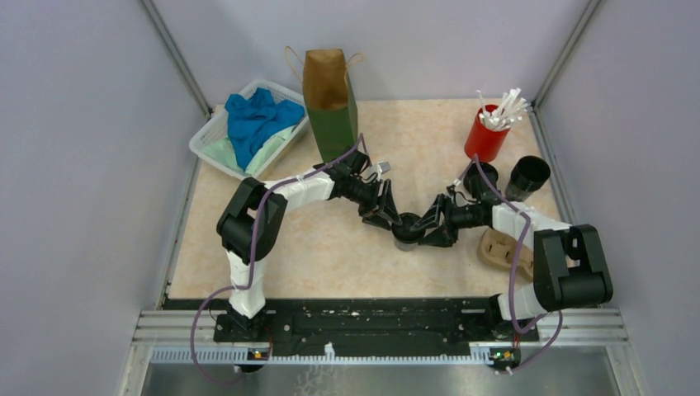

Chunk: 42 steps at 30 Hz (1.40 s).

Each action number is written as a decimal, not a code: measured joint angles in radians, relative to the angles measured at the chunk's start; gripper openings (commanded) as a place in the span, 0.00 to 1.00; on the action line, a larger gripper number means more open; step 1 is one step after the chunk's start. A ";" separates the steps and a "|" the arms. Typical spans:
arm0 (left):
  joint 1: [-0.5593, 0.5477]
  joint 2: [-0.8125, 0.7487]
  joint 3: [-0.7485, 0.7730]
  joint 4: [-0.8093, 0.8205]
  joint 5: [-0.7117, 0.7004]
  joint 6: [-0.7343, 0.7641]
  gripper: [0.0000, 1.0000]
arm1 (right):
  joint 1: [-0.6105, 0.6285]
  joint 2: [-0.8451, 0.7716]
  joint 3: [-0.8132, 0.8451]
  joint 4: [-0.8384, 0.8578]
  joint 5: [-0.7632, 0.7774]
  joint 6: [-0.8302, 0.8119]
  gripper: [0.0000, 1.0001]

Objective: Pack the takeout coffee
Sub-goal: Close the cup lid on the coffee cup.

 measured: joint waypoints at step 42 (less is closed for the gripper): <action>0.008 -0.091 -0.212 0.329 -0.037 -0.017 0.55 | 0.019 -0.034 -0.196 0.492 0.009 0.032 0.39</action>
